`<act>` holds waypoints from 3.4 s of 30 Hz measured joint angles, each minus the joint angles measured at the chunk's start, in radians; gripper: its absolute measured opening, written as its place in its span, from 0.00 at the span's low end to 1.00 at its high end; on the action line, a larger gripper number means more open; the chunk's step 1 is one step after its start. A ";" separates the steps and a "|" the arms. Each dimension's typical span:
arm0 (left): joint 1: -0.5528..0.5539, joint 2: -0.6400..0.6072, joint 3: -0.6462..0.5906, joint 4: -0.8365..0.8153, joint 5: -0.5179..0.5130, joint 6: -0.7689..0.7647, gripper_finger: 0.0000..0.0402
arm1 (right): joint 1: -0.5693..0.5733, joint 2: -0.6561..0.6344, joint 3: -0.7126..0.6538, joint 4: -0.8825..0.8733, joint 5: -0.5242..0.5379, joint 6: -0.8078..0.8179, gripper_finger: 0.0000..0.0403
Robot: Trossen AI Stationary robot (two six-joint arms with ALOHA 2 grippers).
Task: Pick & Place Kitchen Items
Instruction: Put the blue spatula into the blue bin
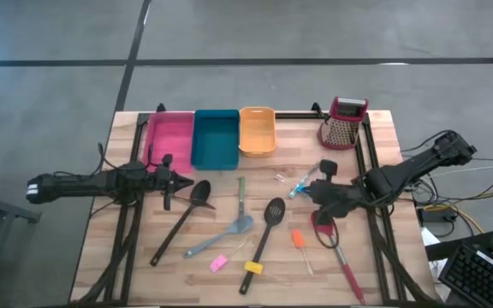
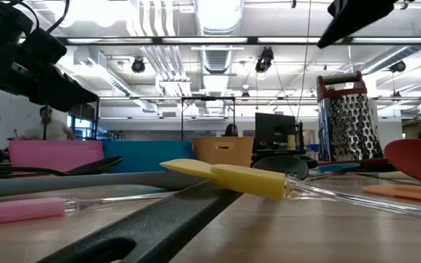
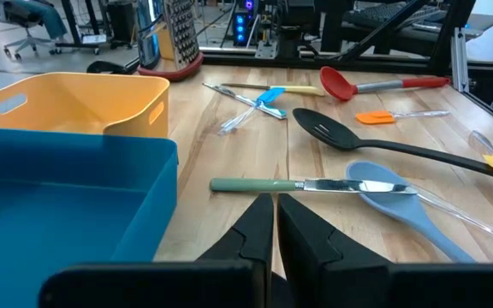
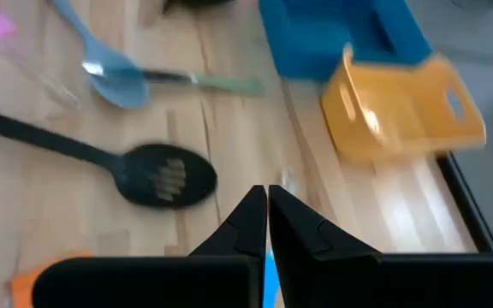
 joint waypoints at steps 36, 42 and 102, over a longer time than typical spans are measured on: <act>0.000 0.000 0.000 0.000 0.000 0.000 0.06 | -0.343 0.385 0.044 -0.065 -0.313 -0.187 0.53; 0.000 0.000 0.000 0.000 0.000 0.000 0.06 | -0.504 0.390 0.041 -0.048 -0.533 -0.190 0.47; 0.000 0.005 -0.001 0.006 0.000 0.000 0.06 | -0.642 0.539 0.021 0.115 -0.588 -0.062 0.05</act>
